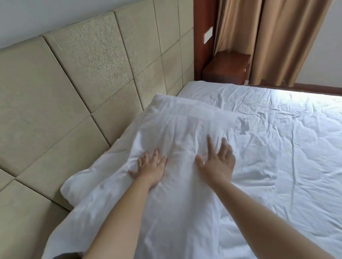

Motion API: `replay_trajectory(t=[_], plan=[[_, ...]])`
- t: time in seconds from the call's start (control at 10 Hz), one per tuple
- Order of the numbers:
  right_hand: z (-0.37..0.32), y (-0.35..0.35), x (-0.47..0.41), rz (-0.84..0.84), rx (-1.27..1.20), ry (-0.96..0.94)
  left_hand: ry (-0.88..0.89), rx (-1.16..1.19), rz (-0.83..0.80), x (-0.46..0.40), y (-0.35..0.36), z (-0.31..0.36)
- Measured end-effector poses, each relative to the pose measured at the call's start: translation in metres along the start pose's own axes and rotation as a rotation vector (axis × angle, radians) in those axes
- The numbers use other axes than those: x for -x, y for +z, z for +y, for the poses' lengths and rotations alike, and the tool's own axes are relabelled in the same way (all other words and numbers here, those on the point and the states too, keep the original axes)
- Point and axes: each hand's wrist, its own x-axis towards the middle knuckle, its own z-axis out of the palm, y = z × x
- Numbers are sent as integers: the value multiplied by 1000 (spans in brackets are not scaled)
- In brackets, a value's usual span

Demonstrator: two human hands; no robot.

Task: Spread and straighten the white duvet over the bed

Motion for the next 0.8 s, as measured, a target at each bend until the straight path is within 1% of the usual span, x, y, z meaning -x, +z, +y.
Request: replay_trajectory(t=[0.1, 0.2, 0.3, 0.4, 0.6, 0.7, 0.8], plan=[[8, 12, -4, -190, 182, -204, 20, -8, -18, -2, -1, -6], [11, 22, -13, -260, 218, -160, 55, -11, -11, -6, 2, -11], [8, 25, -14, -241, 189, -166, 72, -26, 20, -8, 3, -15], [19, 14, -1, -258, 130, -188, 61, -38, 38, 6, 4, -13], [65, -15, 38, -341, 105, -244, 28, -68, 107, 83, 28, -6], [90, -28, 67, -355, 145, -295, -8, -148, 129, 133, 48, -3], [114, -38, 88, -364, 139, -328, -16, -180, 100, 173, 69, 2]])
